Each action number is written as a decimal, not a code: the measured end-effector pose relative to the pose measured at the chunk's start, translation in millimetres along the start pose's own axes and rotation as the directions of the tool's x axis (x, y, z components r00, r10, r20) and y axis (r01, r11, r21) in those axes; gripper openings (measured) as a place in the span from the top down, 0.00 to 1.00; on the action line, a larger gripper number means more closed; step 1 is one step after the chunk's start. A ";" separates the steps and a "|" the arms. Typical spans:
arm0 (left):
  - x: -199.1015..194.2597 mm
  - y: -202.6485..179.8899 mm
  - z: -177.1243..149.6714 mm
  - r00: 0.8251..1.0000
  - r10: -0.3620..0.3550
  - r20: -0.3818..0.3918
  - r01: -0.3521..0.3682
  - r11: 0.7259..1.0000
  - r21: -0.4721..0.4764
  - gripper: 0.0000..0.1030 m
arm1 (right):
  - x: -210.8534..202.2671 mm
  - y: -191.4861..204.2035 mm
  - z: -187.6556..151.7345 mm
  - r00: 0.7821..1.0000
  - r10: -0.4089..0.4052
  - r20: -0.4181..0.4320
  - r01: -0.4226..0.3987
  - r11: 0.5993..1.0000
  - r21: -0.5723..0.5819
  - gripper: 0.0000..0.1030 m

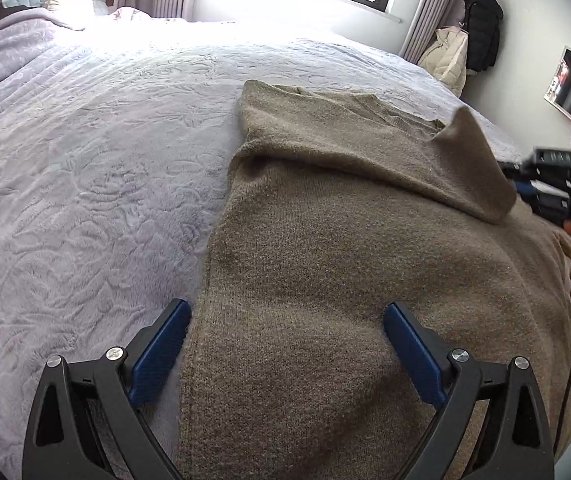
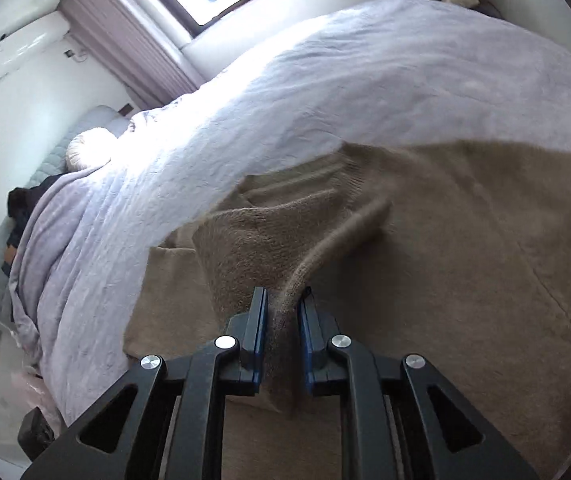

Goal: Fold small clothes
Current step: 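Fold the held side edge over toward the sweater's center and release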

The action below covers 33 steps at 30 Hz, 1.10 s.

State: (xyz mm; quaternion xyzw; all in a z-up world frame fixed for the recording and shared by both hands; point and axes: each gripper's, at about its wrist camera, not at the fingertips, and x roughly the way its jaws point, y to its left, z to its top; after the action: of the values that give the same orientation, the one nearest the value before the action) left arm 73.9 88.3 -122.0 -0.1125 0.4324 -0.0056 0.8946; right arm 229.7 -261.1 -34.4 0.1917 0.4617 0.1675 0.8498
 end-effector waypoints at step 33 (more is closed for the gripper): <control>113.9 8.2 164.7 0.993 0.077 -0.095 -0.077 0.997 0.004 0.69 | -15.6 -76.9 14.8 0.993 -0.039 0.110 0.009 0.966 0.259 0.93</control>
State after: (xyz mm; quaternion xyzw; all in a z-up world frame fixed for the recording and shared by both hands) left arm 272.1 116.4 -112.7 -0.0952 0.4784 0.0235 0.8726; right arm 242.5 -337.7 -52.8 0.3045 0.4324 0.0845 0.8445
